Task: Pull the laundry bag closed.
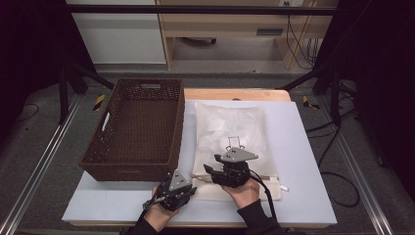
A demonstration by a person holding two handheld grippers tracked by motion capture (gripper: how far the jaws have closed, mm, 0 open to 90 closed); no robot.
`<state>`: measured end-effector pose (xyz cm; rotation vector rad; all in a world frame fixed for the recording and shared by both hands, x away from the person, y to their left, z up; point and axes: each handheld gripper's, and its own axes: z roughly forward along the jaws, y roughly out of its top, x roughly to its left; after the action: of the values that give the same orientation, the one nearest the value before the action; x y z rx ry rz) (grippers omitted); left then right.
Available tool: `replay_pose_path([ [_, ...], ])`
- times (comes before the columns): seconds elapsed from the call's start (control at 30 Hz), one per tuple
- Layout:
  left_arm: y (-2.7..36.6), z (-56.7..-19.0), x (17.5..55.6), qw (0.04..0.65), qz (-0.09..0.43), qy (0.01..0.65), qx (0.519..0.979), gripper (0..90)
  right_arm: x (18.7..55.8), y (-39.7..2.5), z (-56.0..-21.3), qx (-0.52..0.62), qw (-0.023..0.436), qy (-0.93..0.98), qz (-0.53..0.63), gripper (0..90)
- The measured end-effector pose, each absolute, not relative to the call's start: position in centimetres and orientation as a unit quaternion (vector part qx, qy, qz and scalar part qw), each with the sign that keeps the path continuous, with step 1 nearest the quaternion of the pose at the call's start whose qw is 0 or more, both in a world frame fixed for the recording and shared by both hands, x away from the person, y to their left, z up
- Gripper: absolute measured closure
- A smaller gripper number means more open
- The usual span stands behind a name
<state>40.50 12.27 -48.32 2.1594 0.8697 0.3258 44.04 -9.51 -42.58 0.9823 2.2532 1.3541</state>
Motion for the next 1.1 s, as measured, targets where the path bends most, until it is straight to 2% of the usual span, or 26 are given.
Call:
replay_pose_path([
  [0.6,12.4,-48.4,40.6,0.390,0.122,0.344,0.845,81.5,44.0,-4.8,-44.8,0.333,0.129,0.824,0.439,58.7],
  [1.1,12.4,-48.4,40.6,0.391,0.122,0.345,0.845,81.4,44.1,-2.5,-46.7,0.337,0.175,0.842,0.384,61.1],
])
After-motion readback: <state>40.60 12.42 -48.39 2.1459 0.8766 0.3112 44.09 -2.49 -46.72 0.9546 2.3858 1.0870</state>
